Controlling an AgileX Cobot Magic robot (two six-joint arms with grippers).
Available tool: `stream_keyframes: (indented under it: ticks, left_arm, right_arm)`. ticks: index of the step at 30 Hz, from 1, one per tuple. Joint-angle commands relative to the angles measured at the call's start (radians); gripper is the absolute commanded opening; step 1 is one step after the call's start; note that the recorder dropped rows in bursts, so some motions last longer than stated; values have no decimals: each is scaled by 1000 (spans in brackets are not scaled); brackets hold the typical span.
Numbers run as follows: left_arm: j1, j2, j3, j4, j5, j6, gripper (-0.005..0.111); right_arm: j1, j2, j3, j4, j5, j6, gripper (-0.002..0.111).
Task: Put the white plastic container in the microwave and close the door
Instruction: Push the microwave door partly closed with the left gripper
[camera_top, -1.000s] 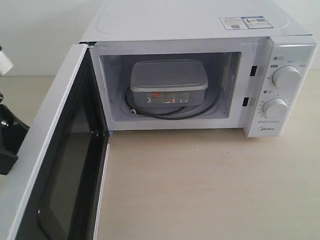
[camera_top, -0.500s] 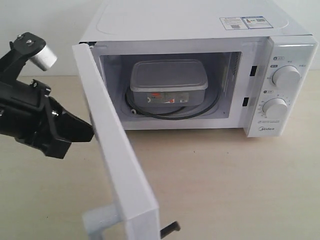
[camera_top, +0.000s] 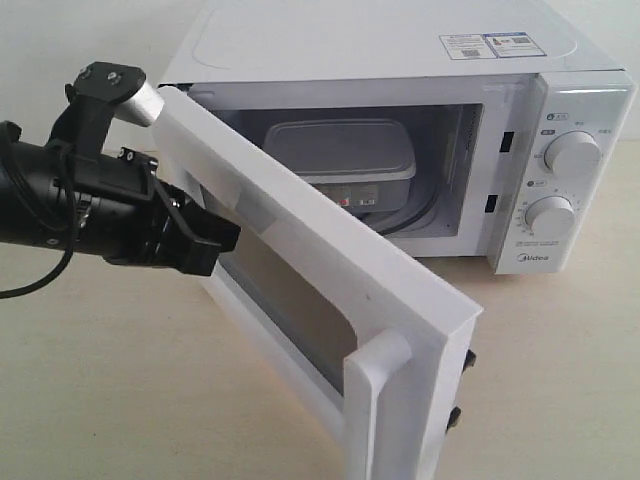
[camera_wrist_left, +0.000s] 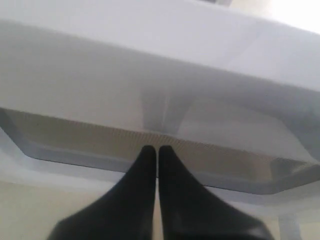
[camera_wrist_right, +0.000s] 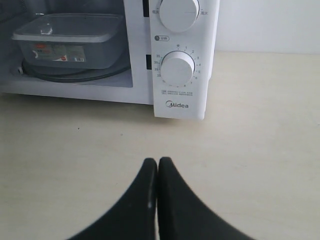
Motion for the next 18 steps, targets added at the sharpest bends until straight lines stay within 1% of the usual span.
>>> stream_keyframes:
  ticks: [1,6,8,10,12,18]
  left_arm:
    - [-7,10,-5,-125,-91,106,4]
    - [-7,11,-5,-238,-217,188,4]
    - [-7,11,-5,-243,-231,188,4]
    - [-7,11,-5,-285,-242,188,4]
    - [-7,11,-5,-302,-236,188,4]
    - [-7,-1,-5,-302,-122,196,4]
  right_arm:
    - [-4,-4,0,-5,-4,-1,0]
    - [-4,-4,0,-5,-4,-1,0]
    - [-4,-4,0,-5,-4,-1,0]
    - [-4,-4,0,-5,-4,-1,0]
    - [-4,-4,0,-5,-4,-1,0]
    - [-4,-4,0,-5,-4,-1,0]
